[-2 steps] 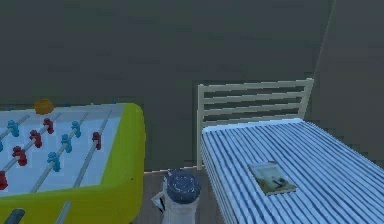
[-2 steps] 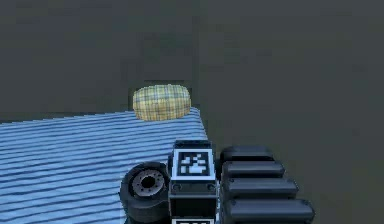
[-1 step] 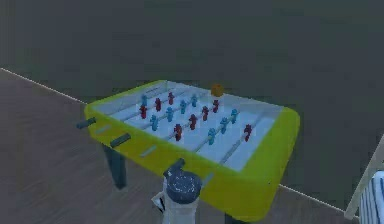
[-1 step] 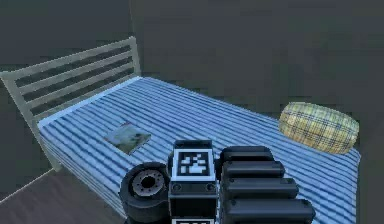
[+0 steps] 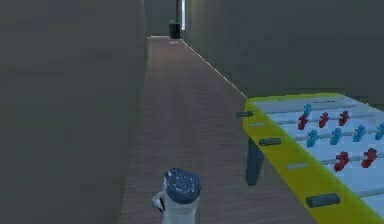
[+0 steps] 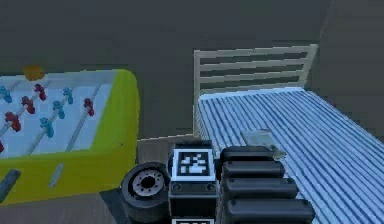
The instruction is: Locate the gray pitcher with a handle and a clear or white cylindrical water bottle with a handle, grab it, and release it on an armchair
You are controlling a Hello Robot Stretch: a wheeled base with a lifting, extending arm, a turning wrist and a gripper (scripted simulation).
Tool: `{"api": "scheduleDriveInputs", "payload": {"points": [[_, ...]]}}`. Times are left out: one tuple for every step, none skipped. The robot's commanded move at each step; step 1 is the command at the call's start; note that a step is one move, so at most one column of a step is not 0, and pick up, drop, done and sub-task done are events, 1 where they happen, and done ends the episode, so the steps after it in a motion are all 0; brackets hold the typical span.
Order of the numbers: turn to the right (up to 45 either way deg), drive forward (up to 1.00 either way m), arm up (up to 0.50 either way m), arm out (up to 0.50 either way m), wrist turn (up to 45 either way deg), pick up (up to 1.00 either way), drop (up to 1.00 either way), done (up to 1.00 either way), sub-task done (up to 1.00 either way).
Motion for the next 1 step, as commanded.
{"api": "scheduleDriveInputs", "payload": {"points": [[-9.0,0.00,0.00,0.00,0.0,0.00,0.00,0.00,0.00]]}}
